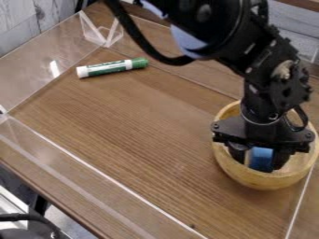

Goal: Remove the blue block from inside the brown bowl and put it on the table

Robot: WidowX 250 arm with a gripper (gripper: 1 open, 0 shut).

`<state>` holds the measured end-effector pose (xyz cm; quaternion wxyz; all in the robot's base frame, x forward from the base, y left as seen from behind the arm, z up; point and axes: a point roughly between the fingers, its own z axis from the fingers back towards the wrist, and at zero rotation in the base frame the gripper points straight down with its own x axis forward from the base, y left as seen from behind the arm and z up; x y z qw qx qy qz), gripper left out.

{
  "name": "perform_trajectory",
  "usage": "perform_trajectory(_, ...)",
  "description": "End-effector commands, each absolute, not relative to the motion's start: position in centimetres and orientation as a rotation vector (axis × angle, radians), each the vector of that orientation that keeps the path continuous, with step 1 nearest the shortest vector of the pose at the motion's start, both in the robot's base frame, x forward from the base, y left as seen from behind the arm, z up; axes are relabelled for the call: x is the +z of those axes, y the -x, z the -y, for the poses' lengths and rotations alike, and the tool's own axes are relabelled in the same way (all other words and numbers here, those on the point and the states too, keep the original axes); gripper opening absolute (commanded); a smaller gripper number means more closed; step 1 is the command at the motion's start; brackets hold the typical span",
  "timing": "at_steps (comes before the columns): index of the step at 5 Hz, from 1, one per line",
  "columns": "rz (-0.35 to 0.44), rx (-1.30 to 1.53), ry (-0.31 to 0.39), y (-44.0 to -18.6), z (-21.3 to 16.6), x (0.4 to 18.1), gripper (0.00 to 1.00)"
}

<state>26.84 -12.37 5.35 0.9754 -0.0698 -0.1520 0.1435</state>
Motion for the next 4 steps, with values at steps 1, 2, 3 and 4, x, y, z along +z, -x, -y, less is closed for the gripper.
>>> perform_trajectory(1, 0.336, 0.284, 0.157, -27.3, 12.5, 6.7, 0.00)
perform_trajectory(2, 0.330, 0.271, 0.148, -27.2, 12.0, 7.3, 0.00)
perform_trajectory(3, 0.327, 0.265, 0.142, -27.1, 11.6, 8.0, 0.00)
perform_trajectory(4, 0.335, 0.266, 0.142, -27.3, 10.8, 9.5, 0.00)
